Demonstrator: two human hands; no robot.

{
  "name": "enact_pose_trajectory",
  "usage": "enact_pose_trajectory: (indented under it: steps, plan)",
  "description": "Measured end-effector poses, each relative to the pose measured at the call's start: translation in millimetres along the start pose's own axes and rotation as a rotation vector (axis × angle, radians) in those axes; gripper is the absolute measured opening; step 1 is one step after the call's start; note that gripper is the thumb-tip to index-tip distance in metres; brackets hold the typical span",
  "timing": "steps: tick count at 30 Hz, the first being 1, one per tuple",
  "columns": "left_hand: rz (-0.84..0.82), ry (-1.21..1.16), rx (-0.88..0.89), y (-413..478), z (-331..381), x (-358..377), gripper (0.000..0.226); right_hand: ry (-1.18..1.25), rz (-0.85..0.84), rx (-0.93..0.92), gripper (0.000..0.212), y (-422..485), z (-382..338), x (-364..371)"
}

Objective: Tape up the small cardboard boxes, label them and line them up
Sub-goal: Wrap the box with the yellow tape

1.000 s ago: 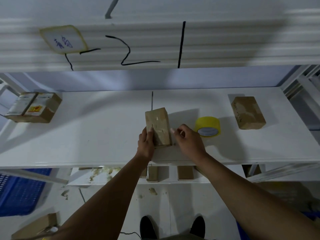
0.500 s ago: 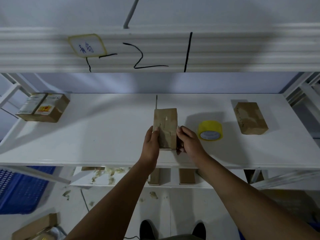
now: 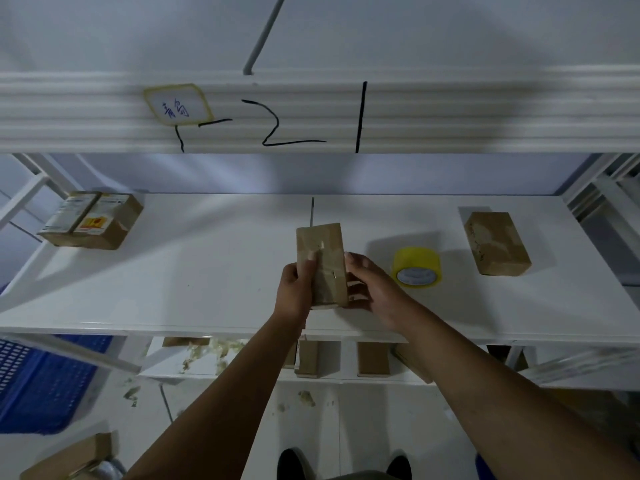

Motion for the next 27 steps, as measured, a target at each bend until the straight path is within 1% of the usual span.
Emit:
enact_pose_trajectory:
  steps: [3, 4, 6, 8, 11, 13, 15, 18, 20, 21, 23, 25, 27]
  plan:
    - [0.045, 0.045, 0.074, -2.0, 1.7, 4.6, 0.056, -0.369, 0.016, -0.08, 0.057, 6.3, 0.3, 5.6]
    - [0.04, 0.03, 0.072, -3.4, 1.5, 6.6, 0.055, -0.417, 0.035, -0.105, 0.054, 7.3, 0.6, 5.4]
    - [0.022, -0.003, 0.066, -6.9, 0.7, 7.7, 0.051, -0.348, 0.063, -0.105, 0.049, 8.1, 1.7, 3.0]
    - [-0.002, -0.035, 0.088, -8.7, 1.2, 6.6, 0.05, -0.29, 0.048, -0.101, 0.043, 7.3, -0.3, 2.0]
    - [-0.009, -0.07, 0.101, -8.6, 0.3, 6.9, 0.05, -0.245, 0.007, -0.1, 0.043, 7.2, 2.0, 2.5]
    - [0.0, -0.062, 0.09, -6.3, -1.3, 7.9, 0.05, -0.235, 0.022, -0.087, 0.046, 7.8, 4.9, 2.6]
    - [-0.04, -0.051, 0.072, -1.2, -4.7, 7.9, 0.047, -0.336, 0.076, -0.109, 0.056, 11.7, 8.2, -0.3]
    - [-0.114, -0.053, 0.002, 5.9, -11.6, 5.5, 0.044, -0.541, 0.166, -0.152, 0.065, 17.2, 11.1, -5.1]
    - [-0.071, -0.014, 0.026, 10.9, -14.9, 1.2, 0.039, -0.569, 0.219, -0.167, 0.069, 20.2, 13.5, -5.8]
    - [-0.037, 0.006, 0.043, 12.4, -15.6, -0.3, 0.037, -0.579, 0.234, -0.185, 0.066, 20.8, 13.4, -4.4]
    - [0.014, 0.06, 0.083, 15.9, -15.8, -1.7, 0.039, -0.594, 0.247, -0.229, 0.052, 20.9, 14.2, -0.7]
    - [0.06, 0.189, 0.1, 18.1, -14.2, -2.2, 0.04, -0.631, 0.251, -0.257, 0.042, 21.9, 18.4, 2.5]
    - [0.095, 0.341, 0.111, 21.4, -14.5, -2.8, 0.041, -0.687, 0.252, -0.261, 0.037, 23.3, 22.9, 3.9]
Point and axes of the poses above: each hand's wrist, its own y-axis towards the middle knuckle, its own x-axis out of the palm, z = x × y, the point moved 3 cm from there along y, towards the middle knuckle, and after that the axes turned 11 degrees about -x, right-handed, at the moved point
